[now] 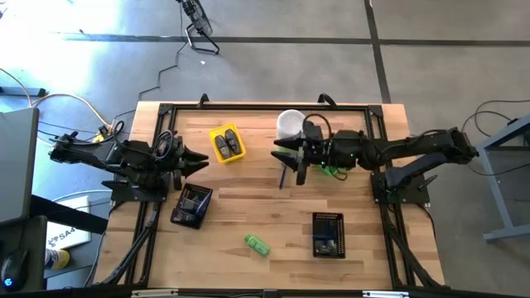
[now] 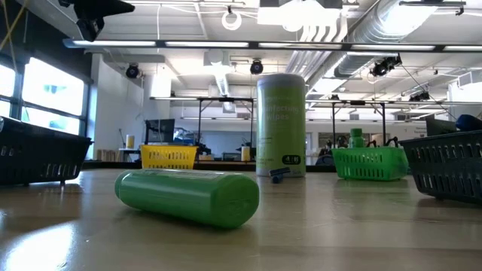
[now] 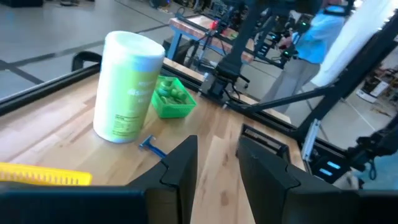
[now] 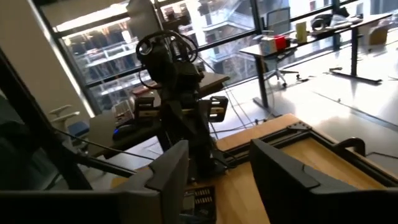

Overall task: Pick & Place Travel size toiletries
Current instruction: Put the blue razor into the right black bin

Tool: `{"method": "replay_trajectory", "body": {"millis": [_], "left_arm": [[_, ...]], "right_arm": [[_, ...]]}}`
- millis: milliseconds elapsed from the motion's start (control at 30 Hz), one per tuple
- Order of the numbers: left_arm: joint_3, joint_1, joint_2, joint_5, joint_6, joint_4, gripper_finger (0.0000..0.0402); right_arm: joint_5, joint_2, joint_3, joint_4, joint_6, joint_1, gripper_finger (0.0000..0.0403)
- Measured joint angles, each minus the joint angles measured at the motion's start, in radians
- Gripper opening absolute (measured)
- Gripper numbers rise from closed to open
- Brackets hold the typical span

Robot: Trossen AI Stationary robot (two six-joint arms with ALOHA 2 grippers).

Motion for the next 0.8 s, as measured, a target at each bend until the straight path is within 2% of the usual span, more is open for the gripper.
{"method": "replay_trajectory", "body": {"millis": [167,400,567,800], "left_arm": [[0.0,0.0,0.0,-0.058,0.002,0.0,0.0113],[0.0,0.0,0.0,-0.103,0.002,-0.001,0.0113],[0.0,0.0,0.0,-0.103,0.002,-0.016,0.0113],[0.0,0.0,0.0,-0.106,0.052,-0.031,0.0113]], "right_arm": [[0.12,-0.001,0.0,-0.034,0.014,0.058,0.0098],[0.273,0.0,0.0,-0.109,0.141,0.13,0.0011],[0.495,0.022,0.0,-0.179,0.255,0.209,0.0003],[0.762,0.098,0.0,-0.182,0.405,0.305,0.0003]]}}
